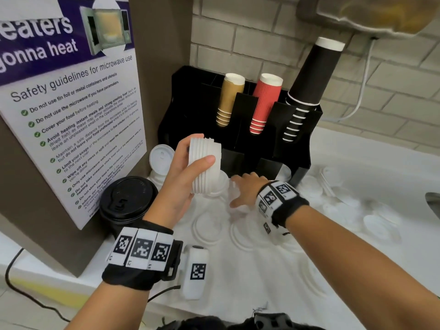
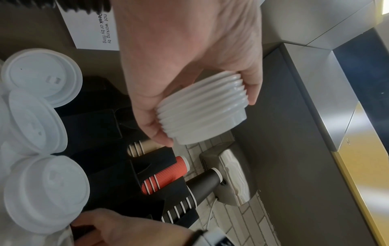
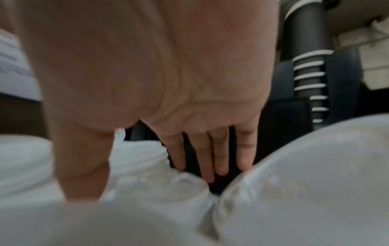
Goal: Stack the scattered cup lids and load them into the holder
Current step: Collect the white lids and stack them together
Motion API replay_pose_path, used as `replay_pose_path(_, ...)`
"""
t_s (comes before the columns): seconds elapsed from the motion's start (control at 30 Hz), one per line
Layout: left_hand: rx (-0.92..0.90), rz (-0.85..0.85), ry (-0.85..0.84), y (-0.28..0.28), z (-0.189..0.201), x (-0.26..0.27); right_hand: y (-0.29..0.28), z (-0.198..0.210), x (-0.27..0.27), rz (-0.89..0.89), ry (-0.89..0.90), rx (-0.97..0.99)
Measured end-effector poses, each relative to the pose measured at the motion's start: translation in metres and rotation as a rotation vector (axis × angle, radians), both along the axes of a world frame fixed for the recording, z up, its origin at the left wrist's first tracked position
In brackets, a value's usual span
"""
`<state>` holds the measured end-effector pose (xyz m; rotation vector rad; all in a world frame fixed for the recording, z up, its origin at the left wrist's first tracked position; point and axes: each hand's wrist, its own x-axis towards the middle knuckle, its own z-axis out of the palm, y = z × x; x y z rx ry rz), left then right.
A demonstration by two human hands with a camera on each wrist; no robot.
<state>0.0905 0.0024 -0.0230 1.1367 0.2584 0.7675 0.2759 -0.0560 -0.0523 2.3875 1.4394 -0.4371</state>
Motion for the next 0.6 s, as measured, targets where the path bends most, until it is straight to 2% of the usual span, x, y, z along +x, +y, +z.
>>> replay_pose_path(0.27, 0.005, 0.045, 0.001, 0.003, 0.001, -0.001, 0.019, -0.006, -0.002, 0.038, -0.076, -0.066)
replay_pose_path(0.37, 0.005, 0.059, 0.005, 0.004, 0.001, -0.001, 0.014, 0.013, 0.004, 0.051, -0.018, -0.042)
replay_pose_path(0.53, -0.024, 0.063, 0.018, 0.003, -0.001, 0.000, -0.003, 0.045, 0.018, 0.057, 0.109, 0.183)
replay_pose_path(0.6, -0.029, 0.061, 0.020, 0.002, -0.001, 0.000, -0.005, 0.046, 0.015, 0.056, 0.128, 0.114)
